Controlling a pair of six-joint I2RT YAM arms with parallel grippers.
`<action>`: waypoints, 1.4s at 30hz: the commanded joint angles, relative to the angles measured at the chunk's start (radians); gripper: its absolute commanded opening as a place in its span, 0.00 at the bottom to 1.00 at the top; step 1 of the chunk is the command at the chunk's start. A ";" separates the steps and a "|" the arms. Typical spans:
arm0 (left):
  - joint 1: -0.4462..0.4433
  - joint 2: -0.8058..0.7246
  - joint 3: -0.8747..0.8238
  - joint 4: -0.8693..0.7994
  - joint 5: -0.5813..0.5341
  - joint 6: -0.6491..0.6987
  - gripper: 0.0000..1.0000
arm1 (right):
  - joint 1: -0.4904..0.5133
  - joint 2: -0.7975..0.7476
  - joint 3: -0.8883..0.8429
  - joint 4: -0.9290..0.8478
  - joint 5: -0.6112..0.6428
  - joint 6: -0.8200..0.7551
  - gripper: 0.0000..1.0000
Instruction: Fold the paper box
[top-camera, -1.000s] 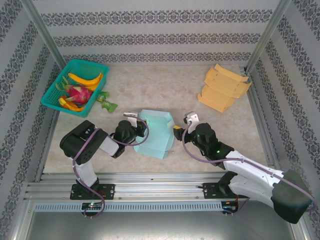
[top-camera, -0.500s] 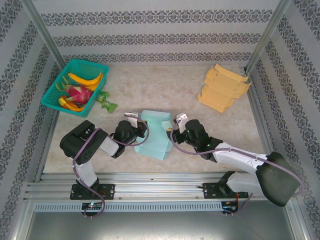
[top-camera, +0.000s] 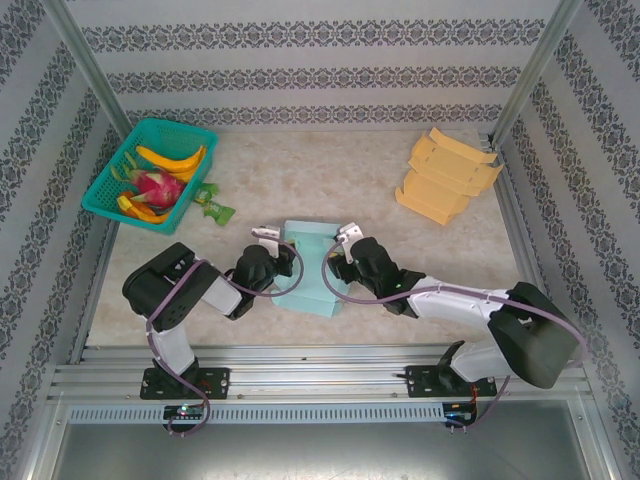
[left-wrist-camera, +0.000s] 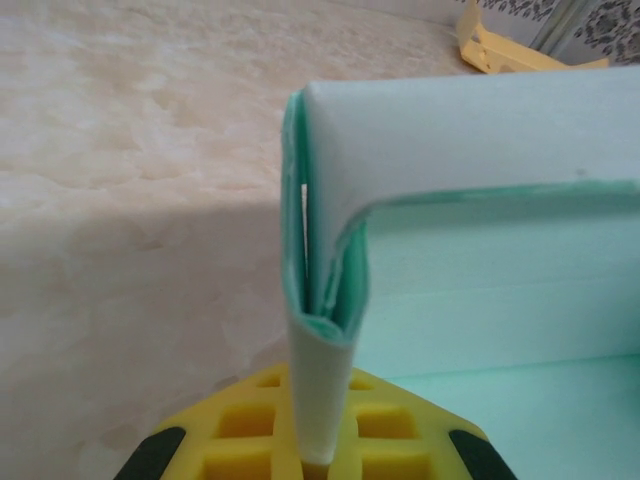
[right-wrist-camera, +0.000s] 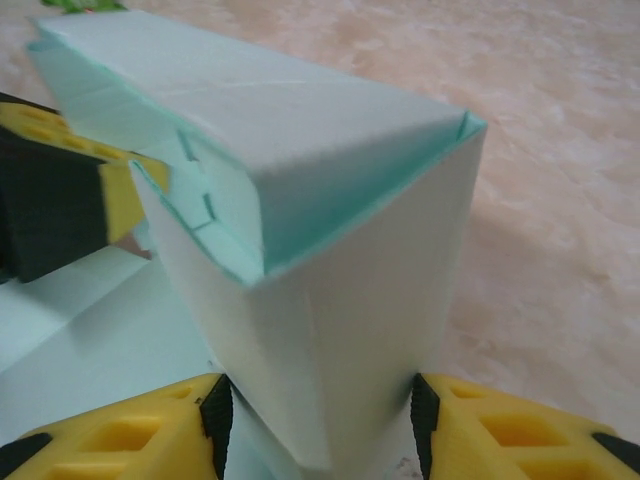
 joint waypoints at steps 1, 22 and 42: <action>-0.067 0.019 0.010 0.038 -0.151 0.113 0.00 | 0.012 0.031 0.003 0.136 0.072 -0.007 0.51; -0.182 0.113 0.089 0.006 -0.519 0.151 0.00 | 0.011 0.347 -0.079 0.498 0.415 0.064 0.30; -0.301 0.135 0.162 -0.048 -0.758 0.141 0.00 | -0.060 0.330 0.004 0.231 0.656 0.336 0.28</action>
